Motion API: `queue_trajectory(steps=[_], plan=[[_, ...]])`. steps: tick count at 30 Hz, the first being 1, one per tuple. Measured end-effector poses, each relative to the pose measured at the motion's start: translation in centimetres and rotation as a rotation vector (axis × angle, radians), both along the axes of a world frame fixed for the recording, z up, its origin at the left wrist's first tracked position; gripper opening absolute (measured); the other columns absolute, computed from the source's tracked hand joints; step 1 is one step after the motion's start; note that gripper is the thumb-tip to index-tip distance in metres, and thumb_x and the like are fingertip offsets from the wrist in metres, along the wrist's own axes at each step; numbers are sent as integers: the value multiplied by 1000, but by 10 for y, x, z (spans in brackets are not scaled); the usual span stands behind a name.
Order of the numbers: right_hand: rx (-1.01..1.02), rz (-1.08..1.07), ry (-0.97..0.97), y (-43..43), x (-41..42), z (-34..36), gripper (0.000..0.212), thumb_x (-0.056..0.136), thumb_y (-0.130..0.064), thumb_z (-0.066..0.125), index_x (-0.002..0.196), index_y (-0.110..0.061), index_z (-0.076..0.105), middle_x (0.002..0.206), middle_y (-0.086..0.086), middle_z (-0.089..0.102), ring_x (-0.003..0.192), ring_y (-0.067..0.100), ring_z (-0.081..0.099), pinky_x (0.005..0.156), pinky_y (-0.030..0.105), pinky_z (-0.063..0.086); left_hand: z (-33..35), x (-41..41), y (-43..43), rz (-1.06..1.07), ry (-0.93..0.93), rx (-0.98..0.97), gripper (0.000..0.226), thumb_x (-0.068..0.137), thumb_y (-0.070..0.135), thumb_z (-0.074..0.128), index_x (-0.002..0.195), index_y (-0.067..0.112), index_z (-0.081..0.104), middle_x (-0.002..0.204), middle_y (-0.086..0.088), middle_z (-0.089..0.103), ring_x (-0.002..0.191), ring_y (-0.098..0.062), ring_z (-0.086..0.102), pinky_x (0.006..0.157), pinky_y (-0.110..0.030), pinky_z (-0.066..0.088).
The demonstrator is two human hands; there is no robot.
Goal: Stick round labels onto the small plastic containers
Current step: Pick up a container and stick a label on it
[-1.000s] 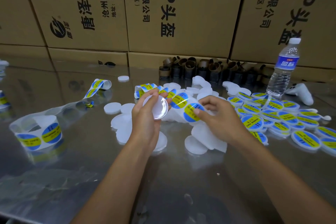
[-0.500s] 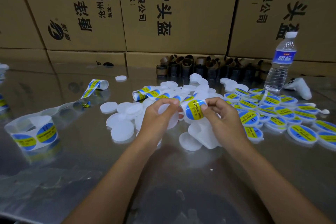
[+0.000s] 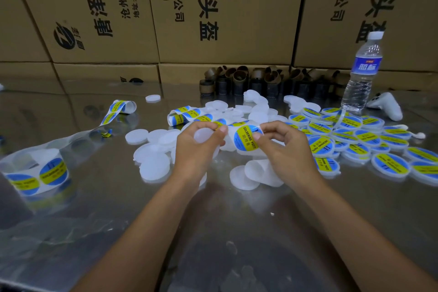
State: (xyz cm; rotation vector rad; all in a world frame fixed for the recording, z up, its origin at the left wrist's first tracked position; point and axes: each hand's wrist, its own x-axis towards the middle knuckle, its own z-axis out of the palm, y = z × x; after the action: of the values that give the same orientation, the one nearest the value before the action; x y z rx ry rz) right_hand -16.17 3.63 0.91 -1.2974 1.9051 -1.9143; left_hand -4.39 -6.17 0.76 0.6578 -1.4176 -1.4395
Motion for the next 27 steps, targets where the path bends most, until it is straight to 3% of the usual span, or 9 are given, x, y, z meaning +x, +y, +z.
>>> queue_trajectory(steps=[4, 6, 8, 11, 13, 15, 17, 20, 27], plan=[[5, -13, 30, 0, 2, -1, 7, 83, -12, 69, 83, -15, 63, 74, -7, 63, 67, -10, 56, 65, 3, 39, 1, -1, 0, -23, 17, 42, 8, 82, 18, 72, 77, 18, 65, 97, -6, 70, 73, -12, 69, 58, -19, 51], [16, 1, 53, 1, 3, -1, 11, 82, -11, 70, 77, -18, 62, 73, -9, 63, 65, -12, 56, 64, 1, 38, 0, -3, -1, -7, 49, 91, 11, 80, 18, 73, 73, 23, 67, 109, -8, 68, 95, -25, 67, 77, -35, 54], [39, -1, 90, 0, 4, -3, 16, 81, -12, 71, 73, -23, 62, 73, -12, 63, 67, -12, 56, 67, 1, 38, 1, -4, -1, 11, 86, 132, 17, 78, 13, 75, 67, 26, 69, 113, -10, 67, 106, -32, 63, 87, -45, 52], [26, -73, 181, -1, 5, -5, 12, 79, -14, 73, 88, -20, 67, 80, -15, 64, 79, -11, 57, 78, 3, 37, -1, -5, -3, 2, 114, 153, 24, 76, 10, 76, 63, 29, 71, 104, -6, 68, 98, -30, 65, 78, -38, 53], [-9, -194, 360, -1, 6, -7, 24, 78, -14, 73, 102, -17, 68, 89, -12, 64, 92, 4, 59, 90, 21, 39, -2, -4, -3, -18, 112, 147, 25, 76, 11, 76, 62, 31, 71, 93, 1, 68, 88, -24, 64, 68, -29, 52], [-36, -265, 587, -1, 7, -7, 26, 78, -16, 71, 104, -15, 69, 98, -4, 66, 98, 21, 60, 94, 34, 36, -3, -4, -3, -38, 86, 147, 25, 77, 13, 76, 63, 33, 71, 94, 1, 68, 88, -23, 64, 69, -30, 52], [-39, -273, 715, -1, 8, -8, 24, 77, -20, 69, 101, -15, 71, 100, -1, 68, 97, 22, 59, 92, 36, 35, -3, -4, -3, -60, 66, 155, 24, 78, 14, 75, 64, 34, 71, 100, -1, 68, 93, -24, 64, 77, -35, 52], [-39, -249, 756, -2, 9, -8, 23, 75, -22, 70, 97, -15, 73, 96, 0, 70, 95, 22, 58, 88, 43, 41, -3, -4, -1, -103, 40, 161, 24, 80, 15, 73, 65, 33, 71, 104, -1, 68, 98, -26, 63, 86, -40, 49], [-27, -247, 780, -1, 10, -6, 21, 74, -22, 70, 93, -15, 74, 89, 1, 70, 91, 29, 62, 86, 54, 44, -3, -3, -3, -141, 45, 159, 22, 77, 15, 75, 63, 30, 70, 93, 1, 65, 90, -25, 61, 79, -37, 46]])
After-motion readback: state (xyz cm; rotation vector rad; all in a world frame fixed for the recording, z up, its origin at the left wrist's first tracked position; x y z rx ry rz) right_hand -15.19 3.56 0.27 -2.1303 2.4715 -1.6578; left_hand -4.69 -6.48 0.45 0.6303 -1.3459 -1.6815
